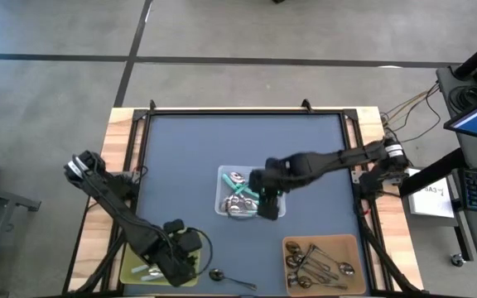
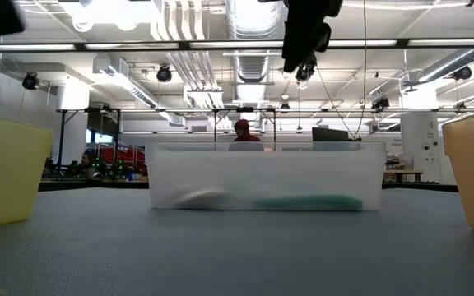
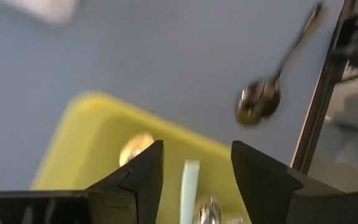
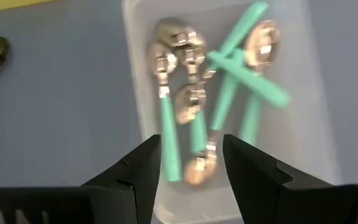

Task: Sort silverware by color (type)
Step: Put the black spoon into the orange bin

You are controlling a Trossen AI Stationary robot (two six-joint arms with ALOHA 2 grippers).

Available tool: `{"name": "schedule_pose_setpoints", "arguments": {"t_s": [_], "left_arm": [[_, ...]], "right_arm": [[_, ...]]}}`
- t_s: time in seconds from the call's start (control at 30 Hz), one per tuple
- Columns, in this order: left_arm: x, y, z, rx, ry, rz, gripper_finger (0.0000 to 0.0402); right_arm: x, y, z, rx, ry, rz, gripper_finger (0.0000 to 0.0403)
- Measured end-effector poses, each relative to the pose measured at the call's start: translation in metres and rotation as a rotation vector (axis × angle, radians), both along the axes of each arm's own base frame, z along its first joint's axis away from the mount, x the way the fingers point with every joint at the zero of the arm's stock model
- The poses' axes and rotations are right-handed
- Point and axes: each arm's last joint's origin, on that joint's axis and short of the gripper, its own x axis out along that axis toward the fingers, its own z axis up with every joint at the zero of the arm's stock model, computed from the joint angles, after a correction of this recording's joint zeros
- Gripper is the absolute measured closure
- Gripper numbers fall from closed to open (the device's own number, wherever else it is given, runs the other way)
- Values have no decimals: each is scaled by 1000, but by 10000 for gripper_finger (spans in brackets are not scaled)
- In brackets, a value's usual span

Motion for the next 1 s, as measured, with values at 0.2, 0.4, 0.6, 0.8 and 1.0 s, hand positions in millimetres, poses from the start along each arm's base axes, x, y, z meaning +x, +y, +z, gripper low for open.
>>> {"name": "schedule_pose_setpoints", "arguments": {"t_s": [0.2, 0.4, 0.6, 0.8, 1.0], "left_arm": [[19, 1, 30, 116, -110, 15, 242], [22, -5, 43, 88, -152, 63, 249], [19, -19, 35, 59, -137, 74, 249], [7, -32, 29, 69, -119, 39, 249], [-10, -37, 30, 135, -81, -42, 249]], "right_arm": [[4, 36, -24, 84, -105, -45, 239], [-2, 77, -23, 39, -203, 7, 239], [-7, 112, -20, 84, -315, 15, 239], [7, 139, -31, 159, -430, 27, 239], [20, 151, -58, 254, -405, -92, 239]]}}
